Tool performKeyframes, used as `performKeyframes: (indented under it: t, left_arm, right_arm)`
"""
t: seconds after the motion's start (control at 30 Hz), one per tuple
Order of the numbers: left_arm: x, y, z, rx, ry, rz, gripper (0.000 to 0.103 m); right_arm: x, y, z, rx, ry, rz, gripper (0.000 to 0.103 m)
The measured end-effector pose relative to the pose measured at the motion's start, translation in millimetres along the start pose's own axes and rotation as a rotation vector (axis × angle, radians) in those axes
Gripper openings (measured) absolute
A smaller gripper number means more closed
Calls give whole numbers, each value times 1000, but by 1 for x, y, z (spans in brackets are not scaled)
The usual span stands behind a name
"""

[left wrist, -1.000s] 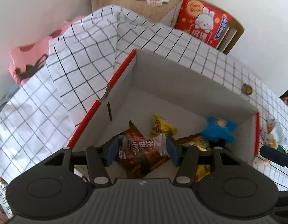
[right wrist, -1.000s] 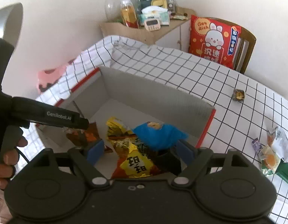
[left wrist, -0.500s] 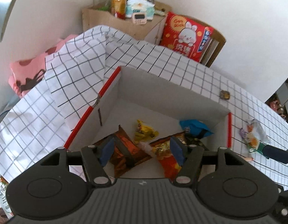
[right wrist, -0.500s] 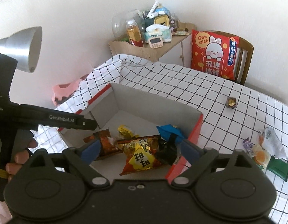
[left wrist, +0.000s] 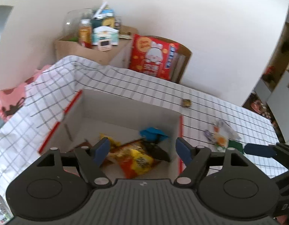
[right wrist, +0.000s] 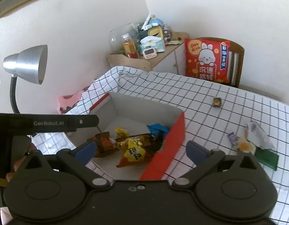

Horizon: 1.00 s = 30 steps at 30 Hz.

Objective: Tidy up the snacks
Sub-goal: 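Move both tools out of the box toward the remaining snacks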

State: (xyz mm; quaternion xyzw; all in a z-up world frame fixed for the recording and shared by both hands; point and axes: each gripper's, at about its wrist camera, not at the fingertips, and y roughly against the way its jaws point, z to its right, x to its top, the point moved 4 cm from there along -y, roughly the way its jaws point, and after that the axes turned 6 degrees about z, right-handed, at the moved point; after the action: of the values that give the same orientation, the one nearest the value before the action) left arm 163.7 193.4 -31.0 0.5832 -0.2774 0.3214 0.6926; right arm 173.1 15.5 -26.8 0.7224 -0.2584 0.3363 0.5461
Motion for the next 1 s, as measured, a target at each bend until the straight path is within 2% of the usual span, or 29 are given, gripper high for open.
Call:
performKeyframes:
  t: [0.17, 0.4, 0.67, 0.87, 1.0]
  left_arm:
    - [-13, -11, 35, -46, -21, -42, 77]
    - [-25, -24, 79, -78, -60, -62, 77]
    - [-35, -56, 126, -109, -68, -104, 77]
    - [-49, -84, 160, -91, -126, -139, 77]
    - [-55, -107, 180, -112, -192, -186, 77]
  right_arm:
    - [-13, 15, 28, -25, -19, -8, 103]
    - [-30, 41, 89, -117, -64, -15, 103]
    - [-37, 67, 160, -194, -128, 29, 103]
    - [-42, 61, 209, -227, -127, 3, 103]
    - [-47, 47, 237, -228, -98, -50, 103]
